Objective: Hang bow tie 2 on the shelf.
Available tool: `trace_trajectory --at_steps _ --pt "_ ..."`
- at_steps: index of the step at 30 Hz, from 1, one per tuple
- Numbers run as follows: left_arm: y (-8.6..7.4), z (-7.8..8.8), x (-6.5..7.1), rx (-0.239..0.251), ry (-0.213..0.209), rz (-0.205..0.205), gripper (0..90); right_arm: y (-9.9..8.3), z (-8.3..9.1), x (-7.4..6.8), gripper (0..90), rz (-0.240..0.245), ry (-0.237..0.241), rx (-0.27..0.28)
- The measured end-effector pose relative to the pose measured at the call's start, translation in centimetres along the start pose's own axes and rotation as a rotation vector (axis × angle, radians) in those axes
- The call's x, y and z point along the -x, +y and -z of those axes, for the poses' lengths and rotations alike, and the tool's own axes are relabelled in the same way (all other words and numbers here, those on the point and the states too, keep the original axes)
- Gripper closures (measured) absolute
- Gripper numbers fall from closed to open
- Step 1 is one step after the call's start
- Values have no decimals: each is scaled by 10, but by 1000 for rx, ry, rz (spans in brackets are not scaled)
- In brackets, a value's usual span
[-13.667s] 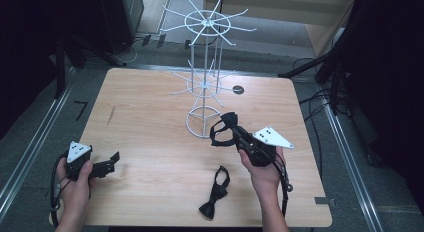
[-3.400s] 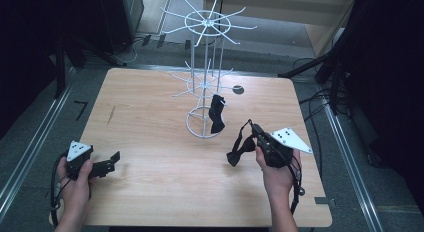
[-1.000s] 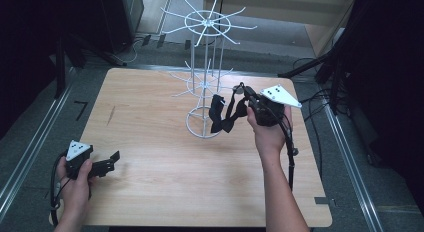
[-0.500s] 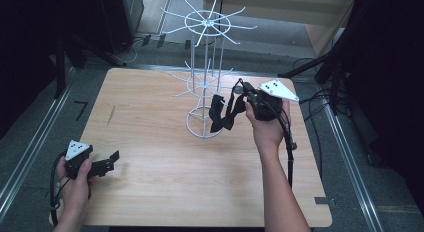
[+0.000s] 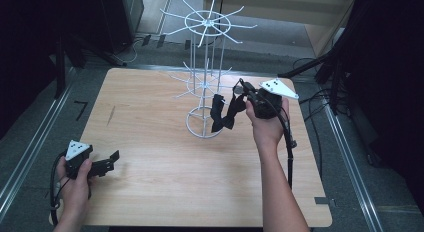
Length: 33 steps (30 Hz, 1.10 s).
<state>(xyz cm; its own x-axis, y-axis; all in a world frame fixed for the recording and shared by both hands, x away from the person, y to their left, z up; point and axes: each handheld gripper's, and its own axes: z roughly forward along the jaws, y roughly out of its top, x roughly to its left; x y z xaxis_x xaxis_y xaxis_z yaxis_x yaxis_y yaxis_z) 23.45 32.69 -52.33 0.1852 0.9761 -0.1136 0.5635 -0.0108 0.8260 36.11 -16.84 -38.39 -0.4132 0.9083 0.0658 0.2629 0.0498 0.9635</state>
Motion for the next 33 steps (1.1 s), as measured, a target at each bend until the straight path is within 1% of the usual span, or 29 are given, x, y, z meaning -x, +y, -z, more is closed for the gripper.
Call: trace_trajectory --at_steps 5,9,13,17,22,23,28,31,33 --pt "0 0 0 0 0 0 1 -3 -4 2 900 -14 12 -14" --pt "0 0 0 0 0 0 1 -8 -8 3 900 -36 18 -22" --pt "0 0 0 -1 1 1 1 -14 -11 5 900 -68 23 -31" --pt "0 0 0 -1 1 1 1 -19 -14 5 900 -79 26 -39" --pt "0 0 0 -1 2 1 1 -23 -19 0 900 -90 34 -48" --pt "0 0 0 -2 0 0 1 -23 -20 -1 900 -84 34 -46" --pt "0 0 0 -3 0 0 1 -26 -25 -8 900 -88 42 -49" --pt "0 0 0 0 0 2 1 -29 -28 -12 900 -100 49 -46" --pt "0 0 0 -2 1 0 1 -32 -30 -13 900 -118 53 -43"
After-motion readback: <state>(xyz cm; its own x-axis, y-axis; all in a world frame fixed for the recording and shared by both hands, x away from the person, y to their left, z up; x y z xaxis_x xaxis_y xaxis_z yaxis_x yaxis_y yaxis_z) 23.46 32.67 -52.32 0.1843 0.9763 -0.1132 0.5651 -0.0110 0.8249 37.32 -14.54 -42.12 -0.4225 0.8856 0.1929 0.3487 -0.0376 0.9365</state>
